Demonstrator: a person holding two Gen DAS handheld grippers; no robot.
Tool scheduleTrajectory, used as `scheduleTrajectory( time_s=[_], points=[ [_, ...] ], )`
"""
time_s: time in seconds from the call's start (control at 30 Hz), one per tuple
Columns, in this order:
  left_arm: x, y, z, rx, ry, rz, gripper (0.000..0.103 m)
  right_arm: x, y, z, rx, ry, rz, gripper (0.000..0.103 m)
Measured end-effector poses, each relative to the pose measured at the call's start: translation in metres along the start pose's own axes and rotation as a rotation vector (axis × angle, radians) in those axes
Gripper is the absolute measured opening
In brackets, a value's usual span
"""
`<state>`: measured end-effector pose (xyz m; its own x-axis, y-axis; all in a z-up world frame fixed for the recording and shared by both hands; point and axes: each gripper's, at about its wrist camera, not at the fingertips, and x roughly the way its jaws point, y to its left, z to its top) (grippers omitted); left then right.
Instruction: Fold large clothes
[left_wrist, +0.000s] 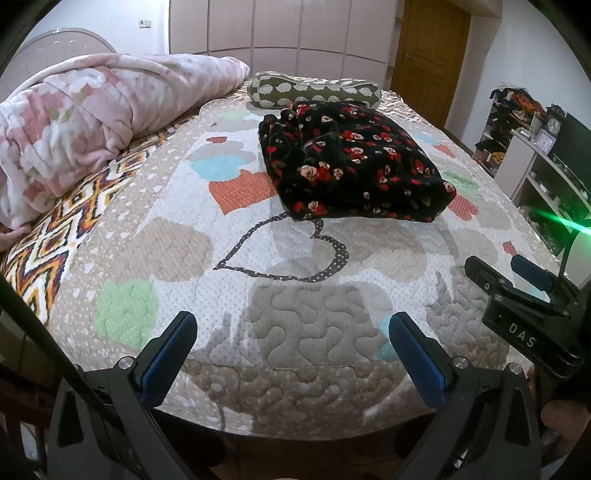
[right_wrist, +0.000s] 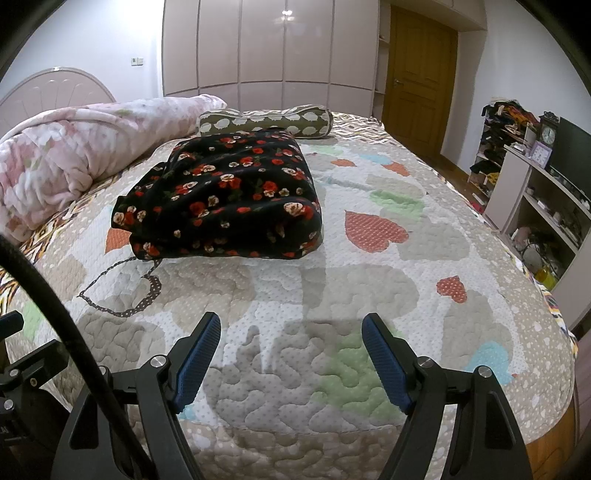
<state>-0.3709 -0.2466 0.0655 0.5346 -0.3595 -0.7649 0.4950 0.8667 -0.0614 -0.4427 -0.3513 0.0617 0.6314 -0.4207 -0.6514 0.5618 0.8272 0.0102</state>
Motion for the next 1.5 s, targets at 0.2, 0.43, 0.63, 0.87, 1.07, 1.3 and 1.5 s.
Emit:
scheduleTrajectory(
  time_s=[0.2, 0.43, 0.63, 0.87, 1.07, 1.3, 1.5],
  points=[
    [0.001, 0.000, 0.000, 0.000, 0.009, -0.008, 0.103, 0.000, 0.003, 0.001, -0.003, -0.001, 0.000, 0.083],
    [0.004, 0.004, 0.000, -0.012, 0.020, -0.010, 0.103, 0.000, 0.004, 0.001, -0.002, 0.000, 0.000, 0.083],
    [0.005, 0.004, -0.001, -0.010, 0.031, -0.028, 0.103, 0.000, 0.003, 0.000, -0.003, 0.001, 0.000, 0.083],
    [0.007, 0.005, -0.002, -0.014, 0.040, -0.031, 0.103, 0.001, 0.004, 0.000, -0.005, 0.002, 0.000, 0.083],
    [0.007, 0.005, -0.001, -0.016, 0.042, -0.031, 0.103, 0.001, 0.004, -0.001, -0.006, 0.003, 0.001, 0.083],
    [0.010, 0.007, -0.003, -0.022, 0.053, -0.035, 0.103, 0.001, 0.005, -0.001, -0.008, 0.003, 0.001, 0.084],
    [0.012, 0.007, -0.003, -0.028, 0.063, -0.038, 0.103, 0.001, 0.007, -0.001, -0.007, 0.004, -0.001, 0.084]
  ],
)
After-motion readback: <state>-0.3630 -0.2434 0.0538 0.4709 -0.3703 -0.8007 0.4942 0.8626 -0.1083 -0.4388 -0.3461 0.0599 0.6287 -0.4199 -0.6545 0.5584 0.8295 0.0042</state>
